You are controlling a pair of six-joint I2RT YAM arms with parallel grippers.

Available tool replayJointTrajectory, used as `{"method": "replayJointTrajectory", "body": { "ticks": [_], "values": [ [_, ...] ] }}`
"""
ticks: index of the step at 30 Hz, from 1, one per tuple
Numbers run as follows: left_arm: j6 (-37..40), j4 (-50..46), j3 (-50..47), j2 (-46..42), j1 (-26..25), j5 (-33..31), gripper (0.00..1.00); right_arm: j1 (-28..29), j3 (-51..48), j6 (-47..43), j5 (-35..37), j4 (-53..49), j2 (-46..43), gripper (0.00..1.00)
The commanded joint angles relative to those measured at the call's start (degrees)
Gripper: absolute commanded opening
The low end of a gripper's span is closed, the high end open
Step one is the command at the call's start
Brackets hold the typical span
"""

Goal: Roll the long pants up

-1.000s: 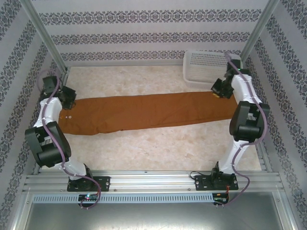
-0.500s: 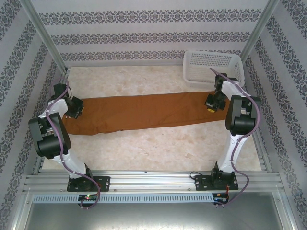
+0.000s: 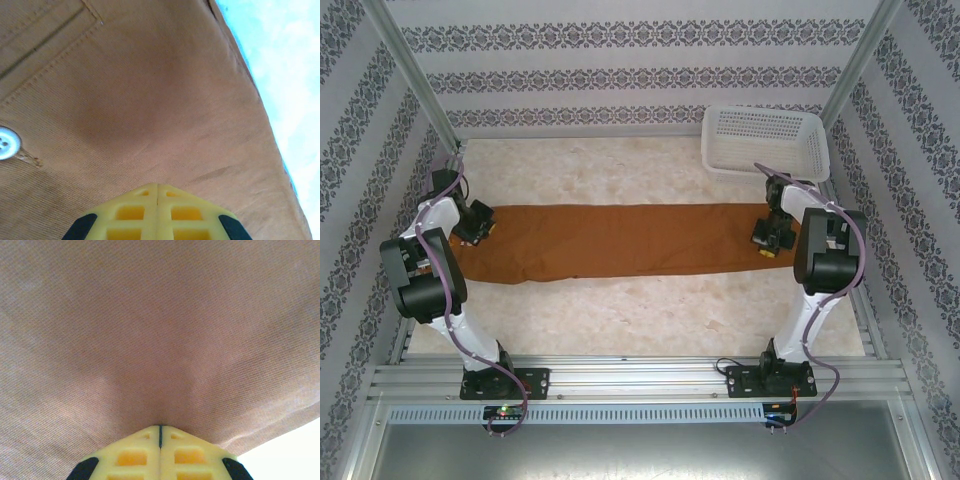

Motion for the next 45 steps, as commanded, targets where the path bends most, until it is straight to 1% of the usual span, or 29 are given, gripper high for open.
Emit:
{"method": "replayJointTrajectory", "body": {
  "ticks": [1, 2, 3, 4, 5, 6, 7, 8, 10, 12, 13, 14, 17, 23, 28, 33, 38, 39, 42, 44, 45],
  "values": [
    [1.63, -4.08, 2.4, -2.21, -0.1, 0.11, 0.0, -0.91, -1.03, -0.44, 7.58, -4.42, -3.28, 0.04],
    [1.83, -4.48, 3.0, -2.48, -0.09, 1.1, 0.0, -1.16, -0.17, -0.65, 8.75, -5.08, -4.87, 0.21],
    [2.04, -4.75, 3.52, -2.88, -0.09, 1.94, 0.0, -1.74, 0.95, -1.02, 8.87, -5.6, -6.32, 0.47],
    [2.15, -5.01, 3.95, -3.22, -0.13, 2.49, 0.0, -2.51, 2.19, -1.48, 8.45, -6.25, -7.21, 0.68],
    [2.23, -5.35, 4.48, -3.62, -0.09, 2.78, 0.0, -3.46, 4.28, -1.69, 7.87, -7.34, -7.65, 0.82],
    [2.3, -5.92, 4.96, -4.06, -0.09, 2.98, 0.04, -4.51, 6.57, -1.9, 7.33, -8.46, -7.76, 0.88],
    [2.52, -6.12, 5.32, -4.56, -0.04, 3.43, 0.14, -5.57, 8.49, -1.87, 6.72, -9.22, -7.51, 0.91],
    [2.84, -6.16, 5.6, -5.01, -0.01, 4.68, 0.25, -7.12, 10.37, -2.15, 5.75, -9.59, -7.04, 0.92],
    [2.94, -6.71, 6.23, -5.94, 0.17, 7.86, 0.53, -10.13, 13.18, -2.75, 4.8, -9.53, -5.25, 0.92],
    [3.04, -7.33, 6.39, -7.13, 0.17, 10.03, 0.76, -12.84, 15.33, -3.98, 4.42, -9.53, -2.51, 0.93],
    [3.19, -7.48, 6.08, -7.98, 0.17, 10.93, 0.83, -14.05, 16.42, -4.39, 4.07, -9.85, -0.9, 0.93],
    [3.29, -7.58, 5.73, -8.8, 0.17, 11.19, 0.86, -14.75, 17.13, -4.59, 3.94, -10.05, 0.24, 0.93],
    [3.37, -7.93, 4.45, -11.1, 0.26, 11.74, 0.87, -16.64, 18.25, -5.12, 3.48, -9.55, 3.4, 0.93],
    [3.2, -7.96, 4.22, -12.45, 0.35, 10.92, 0.88, -16.92, 18.87, -5.61, 2.36, -7.38, 7.92, 0.92],
    [1.24, -6.62, 3.28, -12.35, 0.34, 12.18, 0.88, -17.26, 19.77, -6.69, 4.34, -4.43, 11.13, 0.91],
    [0.42, -6.71, 2.85, -13.13, 0.35, 10.68, 0.88, -19.33, 21.43, -6.53, 4.32, -3.83, 15.69, 0.91],
    [-0.26, -7.87, 3.19, -13.91, 0.26, 9.45, 0.89, -20.86, 21.14, -6.36, 2.39, -2.57, 20.58, 0.88],
    [-0.35, -8.0, 3.29, -14.16, 0.25, 9.29, 0.89, -21.05, 22.62, -6.45, 2.06, -4.3, 21.74, 0.85],
    [-0.69, -8.14, 3.15, -14.96, 0.26, 8.62, 0.89, -21.5, 23.15, -6.18, 0.86, -4.36, 22.14, 0.79],
    [-0.99, -8.23, 3.02, -15.27, 0.26, 8.59, 0.89, -21.6, 23.73, -6.5, -0.29, -5.05, 22.54, 0.65],
    [-1.09, -8.22, 2.98, -15.35, 0.26, 8.73, 0.89, -21.78, 23.25, -6.57, -0.66, -4.66, 22.32, 0.6]
  ]
}}
